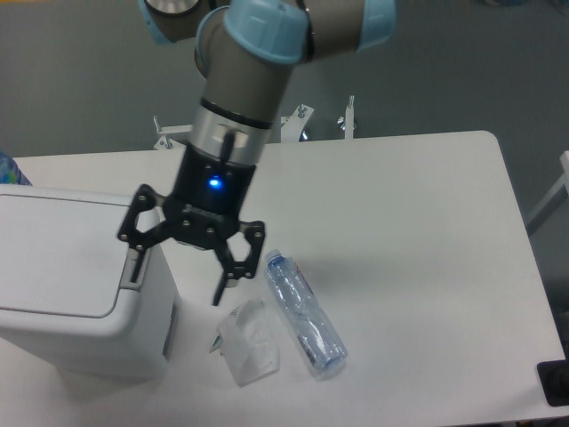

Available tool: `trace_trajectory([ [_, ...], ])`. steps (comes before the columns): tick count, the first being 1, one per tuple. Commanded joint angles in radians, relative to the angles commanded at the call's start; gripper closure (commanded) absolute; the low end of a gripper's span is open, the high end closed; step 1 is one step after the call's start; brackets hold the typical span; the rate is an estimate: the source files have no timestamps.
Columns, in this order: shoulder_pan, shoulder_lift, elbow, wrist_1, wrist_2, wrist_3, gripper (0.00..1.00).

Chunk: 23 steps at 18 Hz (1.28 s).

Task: Open the trash can
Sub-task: 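Lower the gripper finger onto the lid's edge near the hinge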

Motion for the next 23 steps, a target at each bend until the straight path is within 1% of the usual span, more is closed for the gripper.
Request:
trace_trajectory([
  [2,0.002,0.000,0.001,-0.002,0.006,0.006,0.00],
  [4,0.002,0.000,-0.002,-0.002,0.037,0.012,0.00],
  [7,0.003,-0.002,-0.021,0.000,0.089,0.014,0.00],
  [10,0.003,0.005,-0.040,-0.002,0.103,0.031,0.00],
  [11,0.003,0.014,-0.049,-0.003,0.103,0.032,0.00],
  [14,0.005,0.058,-0.118,0.002,0.104,0.075,0.00],
  [16,0.006,0.074,-0.141,0.002,0.104,0.089,0.00],
  [23,0.002,0.071,-0.144,0.003,0.112,0.084,0.00],
])
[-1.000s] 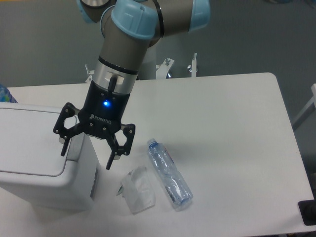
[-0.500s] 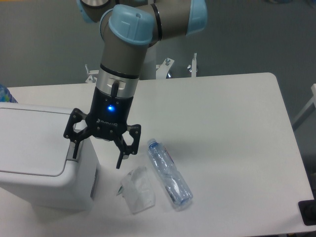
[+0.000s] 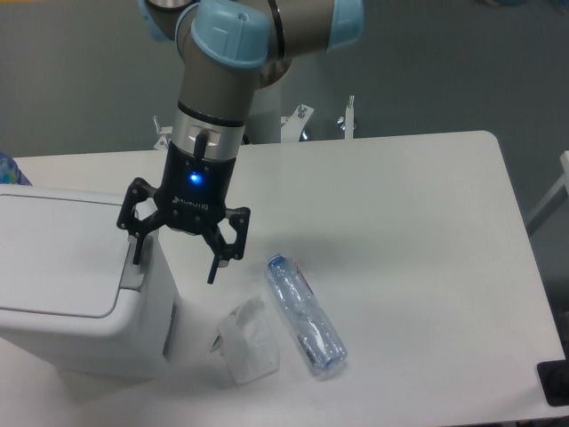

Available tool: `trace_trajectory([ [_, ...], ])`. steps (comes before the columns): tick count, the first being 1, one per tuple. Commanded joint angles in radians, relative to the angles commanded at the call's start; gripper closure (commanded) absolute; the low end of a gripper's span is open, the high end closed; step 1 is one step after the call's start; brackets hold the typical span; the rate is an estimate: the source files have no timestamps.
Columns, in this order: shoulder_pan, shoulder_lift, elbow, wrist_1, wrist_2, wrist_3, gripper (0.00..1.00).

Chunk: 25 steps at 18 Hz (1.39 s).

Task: Open the trash can
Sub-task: 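Lower the gripper finger onto the lid's edge near the hinge, then push the lid edge with the gripper to flip the lid open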

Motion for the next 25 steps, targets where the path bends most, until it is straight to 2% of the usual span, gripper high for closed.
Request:
trace_trajectory([
  [8,0.000,-0.008,0.020,0.002,0.000,0.002,0.00],
  [25,0.000,-0.021,0.015,0.017,0.014,0.002,0.00],
])
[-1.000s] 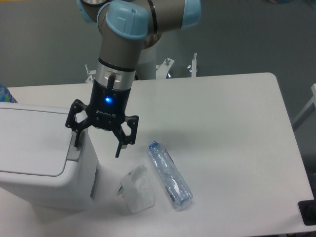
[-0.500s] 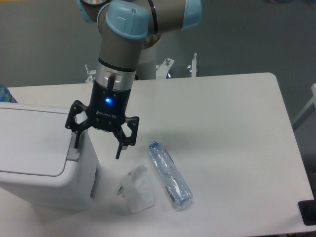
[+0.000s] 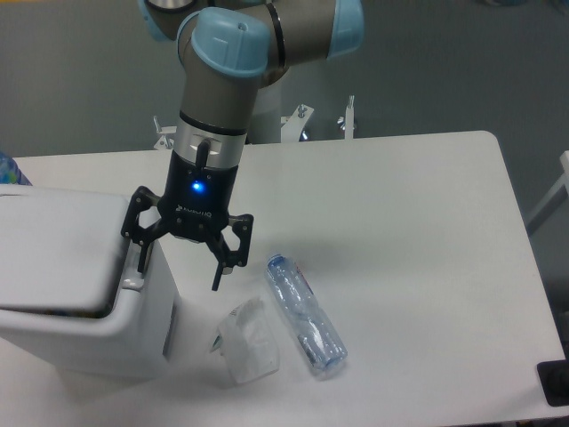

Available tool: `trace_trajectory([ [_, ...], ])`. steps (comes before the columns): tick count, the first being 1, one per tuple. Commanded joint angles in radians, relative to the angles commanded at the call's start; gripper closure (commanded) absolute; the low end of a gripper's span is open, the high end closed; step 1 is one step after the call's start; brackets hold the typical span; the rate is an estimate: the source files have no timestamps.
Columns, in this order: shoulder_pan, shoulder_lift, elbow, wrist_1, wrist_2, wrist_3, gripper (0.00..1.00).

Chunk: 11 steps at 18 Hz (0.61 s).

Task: Open the trash can

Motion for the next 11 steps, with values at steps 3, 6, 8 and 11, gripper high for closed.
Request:
trace_trajectory([
  [3,0.000,0.000,0.002,0.000,0.000,-0.003,0.00],
  [6,0.000,0.008,0.003,0.000,-0.002,-0.006,0.00],
  [8,0.000,0.008,0.006,0.000,-0.002,-0.006,0.00],
  [11,0.000,0.006,0.012,0.000,-0.002,-0.002,0.00],
])
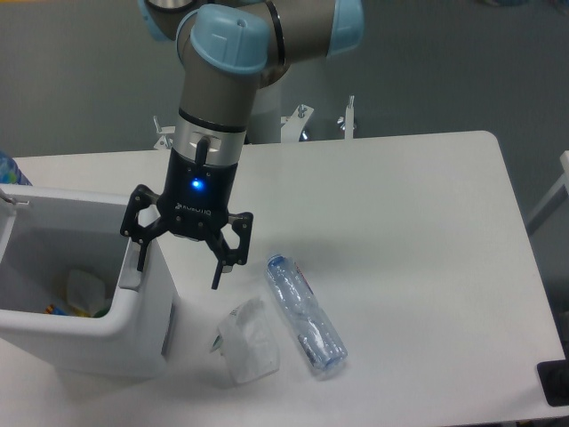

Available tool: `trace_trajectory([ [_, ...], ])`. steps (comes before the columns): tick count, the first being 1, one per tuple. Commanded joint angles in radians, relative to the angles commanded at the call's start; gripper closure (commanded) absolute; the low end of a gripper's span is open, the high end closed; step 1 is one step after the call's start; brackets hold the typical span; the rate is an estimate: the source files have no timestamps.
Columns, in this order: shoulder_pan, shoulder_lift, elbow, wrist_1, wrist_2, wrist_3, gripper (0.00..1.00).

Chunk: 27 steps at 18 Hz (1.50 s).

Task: Open the trash can

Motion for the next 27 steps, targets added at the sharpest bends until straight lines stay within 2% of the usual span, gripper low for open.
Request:
trace_trajectory([
  [4,0.020,-0.011,0.035,-0.002,0.003,0.005,0.00],
  [6,0.082,-0.020,0.045,0.000,0.003,0.031,0.00],
  [10,0.159,-0.037,0.055,-0.003,0.002,0.150,0.00],
  [16,0.350,-0.100,0.014,-0.009,0.005,0.365,0.00],
  [20,0.393,-0.113,-0.011,-0.015,0.044,0.514,0.00],
  [24,0.396,-0.143,0.006,-0.113,0.205,0.688,0.00],
  [27,0.394,-0.141,-0.006,-0.135,0.213,0.758,0.00],
])
